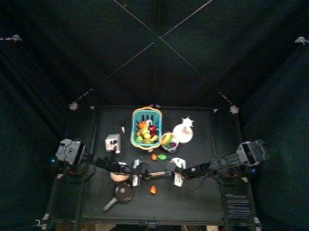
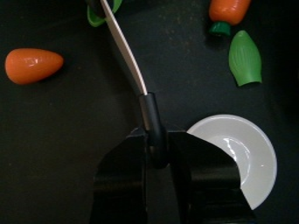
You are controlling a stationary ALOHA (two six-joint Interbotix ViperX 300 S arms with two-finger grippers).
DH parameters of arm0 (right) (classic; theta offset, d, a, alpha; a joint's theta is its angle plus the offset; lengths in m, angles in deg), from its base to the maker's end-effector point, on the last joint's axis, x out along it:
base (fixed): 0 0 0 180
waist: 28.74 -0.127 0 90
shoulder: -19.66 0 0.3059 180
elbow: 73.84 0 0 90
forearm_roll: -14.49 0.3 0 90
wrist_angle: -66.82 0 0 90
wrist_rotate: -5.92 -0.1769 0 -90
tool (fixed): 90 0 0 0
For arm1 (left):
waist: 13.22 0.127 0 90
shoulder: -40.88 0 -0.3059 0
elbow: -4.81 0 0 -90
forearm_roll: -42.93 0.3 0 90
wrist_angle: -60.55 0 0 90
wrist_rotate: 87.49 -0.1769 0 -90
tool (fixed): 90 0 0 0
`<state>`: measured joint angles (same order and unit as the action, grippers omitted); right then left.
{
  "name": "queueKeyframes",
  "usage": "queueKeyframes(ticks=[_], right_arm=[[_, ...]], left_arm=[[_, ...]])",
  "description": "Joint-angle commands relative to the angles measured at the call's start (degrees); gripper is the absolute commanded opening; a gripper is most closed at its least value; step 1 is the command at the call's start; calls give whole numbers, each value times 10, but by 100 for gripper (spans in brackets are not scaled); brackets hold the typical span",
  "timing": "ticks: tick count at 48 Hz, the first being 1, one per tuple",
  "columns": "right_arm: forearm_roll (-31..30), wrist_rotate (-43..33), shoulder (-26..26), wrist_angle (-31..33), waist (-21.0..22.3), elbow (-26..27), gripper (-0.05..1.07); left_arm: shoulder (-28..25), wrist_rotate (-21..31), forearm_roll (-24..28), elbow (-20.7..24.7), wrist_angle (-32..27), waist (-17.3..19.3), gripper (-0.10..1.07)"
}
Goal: Put cleaver on plate
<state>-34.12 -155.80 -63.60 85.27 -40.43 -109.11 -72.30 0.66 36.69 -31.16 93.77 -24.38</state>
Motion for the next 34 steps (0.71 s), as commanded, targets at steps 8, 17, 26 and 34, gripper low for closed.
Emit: queueKeyframes(ticks=[8, 17, 26, 34], right_arm=[[-6, -3, -35, 7, 18, 20, 43], [-6, -3, -41, 10, 18, 18, 43], [-6, -3, -48, 22, 18, 14, 43], [-6, -4, -61, 30, 17, 11, 43]], left_arm=[[37, -2, 19, 10, 4, -7, 41], [47, -1, 15, 11, 4, -6, 43], [58, -1, 15, 12, 4, -4, 55], [69, -2, 15, 11, 4, 0, 70]])
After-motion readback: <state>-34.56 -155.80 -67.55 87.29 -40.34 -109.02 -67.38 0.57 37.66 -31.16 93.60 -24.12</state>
